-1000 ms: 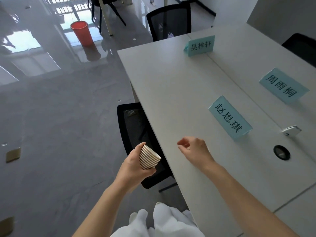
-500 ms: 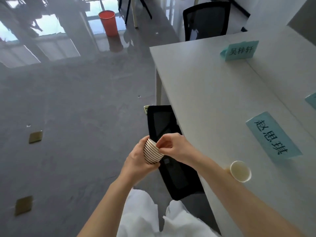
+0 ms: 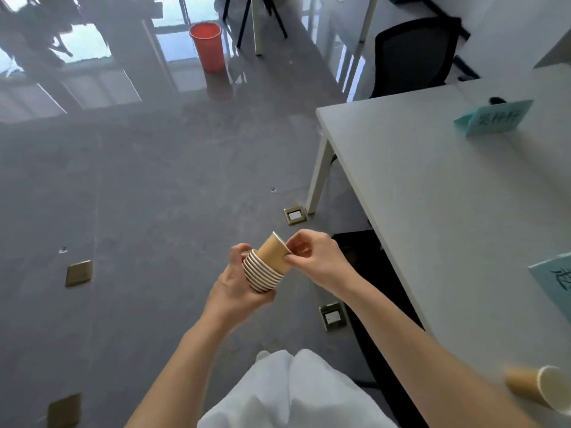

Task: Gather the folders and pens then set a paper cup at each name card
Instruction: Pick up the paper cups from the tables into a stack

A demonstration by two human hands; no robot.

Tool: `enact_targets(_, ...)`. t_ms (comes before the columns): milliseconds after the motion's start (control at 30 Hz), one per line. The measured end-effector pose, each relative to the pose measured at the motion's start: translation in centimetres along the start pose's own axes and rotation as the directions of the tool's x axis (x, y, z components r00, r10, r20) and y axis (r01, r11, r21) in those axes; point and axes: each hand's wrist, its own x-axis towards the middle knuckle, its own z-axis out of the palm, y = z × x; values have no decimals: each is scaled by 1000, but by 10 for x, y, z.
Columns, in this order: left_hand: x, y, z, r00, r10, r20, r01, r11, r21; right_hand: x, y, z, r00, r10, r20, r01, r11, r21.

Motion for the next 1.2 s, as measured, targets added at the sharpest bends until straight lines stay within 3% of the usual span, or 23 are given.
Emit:
enact_targets(267, 91, 5, -33, 996, 39, 82, -41, 999, 35, 79, -12, -3, 996, 62, -60, -58, 996, 64)
enact_targets(600, 288, 61, -68, 988, 72, 134, -85, 992, 98, 251, -30, -73, 985, 103, -137, -77, 980, 185)
enact_targets(800, 383, 101, -81, 977, 86, 194, -104, 991, 84, 339, -47, -110, 981, 91, -171, -62, 984, 165)
enact_targets(1200, 596, 142, -114, 945, 183, 270, -209, 976, 70, 514, -69, -163, 914, 234, -332, -161, 959, 232)
